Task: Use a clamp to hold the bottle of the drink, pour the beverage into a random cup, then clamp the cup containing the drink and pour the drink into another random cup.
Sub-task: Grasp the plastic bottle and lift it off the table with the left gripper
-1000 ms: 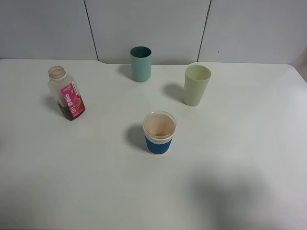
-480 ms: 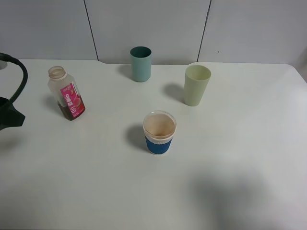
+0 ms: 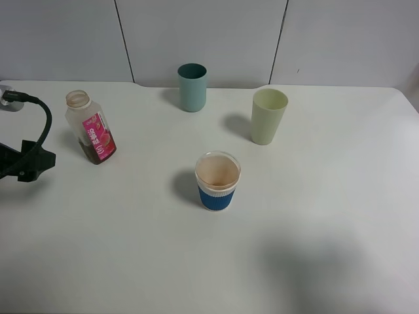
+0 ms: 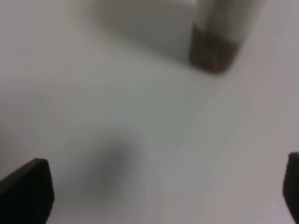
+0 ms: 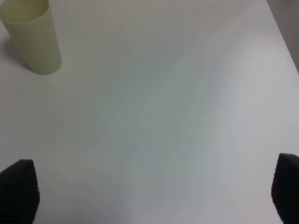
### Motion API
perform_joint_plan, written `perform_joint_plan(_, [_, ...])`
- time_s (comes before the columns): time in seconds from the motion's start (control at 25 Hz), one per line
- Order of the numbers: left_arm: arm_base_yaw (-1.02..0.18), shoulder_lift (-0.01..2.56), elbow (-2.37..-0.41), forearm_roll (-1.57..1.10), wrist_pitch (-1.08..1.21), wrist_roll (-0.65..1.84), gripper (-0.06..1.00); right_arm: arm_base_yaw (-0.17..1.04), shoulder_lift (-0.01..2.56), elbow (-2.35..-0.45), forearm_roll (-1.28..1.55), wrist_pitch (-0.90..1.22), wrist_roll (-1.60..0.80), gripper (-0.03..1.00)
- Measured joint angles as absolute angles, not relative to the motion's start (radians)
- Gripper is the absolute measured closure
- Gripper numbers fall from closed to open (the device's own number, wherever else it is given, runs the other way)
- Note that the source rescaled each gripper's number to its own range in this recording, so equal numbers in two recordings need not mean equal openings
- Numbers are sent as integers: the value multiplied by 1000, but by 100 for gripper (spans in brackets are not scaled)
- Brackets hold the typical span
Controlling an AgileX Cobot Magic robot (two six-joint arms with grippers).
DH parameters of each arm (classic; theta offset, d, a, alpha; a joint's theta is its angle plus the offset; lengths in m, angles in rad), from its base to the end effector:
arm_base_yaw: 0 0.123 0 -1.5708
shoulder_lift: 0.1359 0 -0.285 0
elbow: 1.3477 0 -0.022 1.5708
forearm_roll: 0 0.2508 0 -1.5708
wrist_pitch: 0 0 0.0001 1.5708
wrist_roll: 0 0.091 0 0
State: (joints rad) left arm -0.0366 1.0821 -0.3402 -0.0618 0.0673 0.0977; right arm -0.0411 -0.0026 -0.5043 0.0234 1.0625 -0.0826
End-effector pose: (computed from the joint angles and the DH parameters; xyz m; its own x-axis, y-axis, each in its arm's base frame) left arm 0.1820 -0.0070 0.1950 -0.6585 0.0602 -0.7502 0.0635 0.9977 0.0243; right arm -0.0057 0.0021 0.2783 -0.4515 -0.0526 -0.8907 -0.0093 0.9985 -0.0543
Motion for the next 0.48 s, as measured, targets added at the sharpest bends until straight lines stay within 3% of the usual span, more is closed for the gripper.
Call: perform_joint_plan(0.48, [-37, 1364, -279, 230, -382, -189, -6, -41, -3, -504, 23, 1062, -83, -3])
